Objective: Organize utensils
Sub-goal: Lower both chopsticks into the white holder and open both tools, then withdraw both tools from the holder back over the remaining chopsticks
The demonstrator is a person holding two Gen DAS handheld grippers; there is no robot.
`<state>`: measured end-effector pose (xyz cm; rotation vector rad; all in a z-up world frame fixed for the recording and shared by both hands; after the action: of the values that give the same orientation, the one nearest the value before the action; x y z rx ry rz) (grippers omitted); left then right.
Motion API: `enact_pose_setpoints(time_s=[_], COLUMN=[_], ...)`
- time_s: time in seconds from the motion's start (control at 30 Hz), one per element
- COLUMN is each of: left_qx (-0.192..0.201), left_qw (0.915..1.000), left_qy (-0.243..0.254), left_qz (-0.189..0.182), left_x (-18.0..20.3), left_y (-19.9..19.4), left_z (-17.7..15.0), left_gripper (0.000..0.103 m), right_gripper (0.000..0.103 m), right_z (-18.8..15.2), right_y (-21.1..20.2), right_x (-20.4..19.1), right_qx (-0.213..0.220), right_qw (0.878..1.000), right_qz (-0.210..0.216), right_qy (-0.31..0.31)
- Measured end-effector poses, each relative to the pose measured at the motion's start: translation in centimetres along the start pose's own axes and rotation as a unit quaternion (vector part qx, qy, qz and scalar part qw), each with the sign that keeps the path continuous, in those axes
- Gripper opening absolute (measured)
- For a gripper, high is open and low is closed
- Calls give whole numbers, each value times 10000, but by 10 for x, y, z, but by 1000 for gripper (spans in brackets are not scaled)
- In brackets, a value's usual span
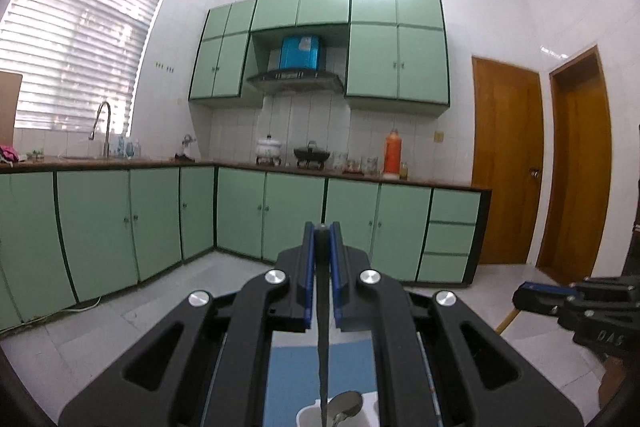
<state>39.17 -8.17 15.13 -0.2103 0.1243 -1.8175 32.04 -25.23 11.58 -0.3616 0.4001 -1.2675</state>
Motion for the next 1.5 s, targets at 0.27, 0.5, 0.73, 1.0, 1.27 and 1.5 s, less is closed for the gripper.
enact_pose_setpoints(time_s=[0.27, 0.5, 0.73, 1.0, 1.27, 1.5], left_qx=[-467, -793, -1200, -1125, -928, -957], left_qw=[9989, 9968, 9926, 9933, 9947, 9940], left_qy=[27, -6, 19, -172, -365, -439], left_qz=[48, 93, 170, 181, 242, 301], left_x=[-17, -29, -36, -45, -47, -45], left_y=[33, 48, 59, 36, -5, -52], left_z=[-37, -63, -90, -90, -87, -104], left_gripper=[6, 6, 8, 47, 75, 86], right_gripper=[7, 7, 7, 29, 56, 63], right_z=[-20, -33, -40, -47, -55, -77], right_y=[37, 55, 63, 55, 27, -9], right_x=[8, 13, 14, 22, 36, 31], right_qx=[-293, -457, -480, -447, -121, 177], right_qw=[9993, 9985, 9983, 9977, 9962, 9951], right_qz=[101, 71, 5, -142, -432, -573], right_qy=[199, 295, 323, 486, 753, 791])
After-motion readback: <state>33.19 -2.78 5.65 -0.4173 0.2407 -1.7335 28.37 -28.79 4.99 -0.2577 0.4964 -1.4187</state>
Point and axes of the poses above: each gripper's, at about its wrist camera, not at the fingertips, and y roughly the way its jaws point, x to its right, z to its top, the point moved 10 cm from there along y, roughly the way its jaws point, and after that the axes turned 8 degrees about -x, right-handed, at the moved point
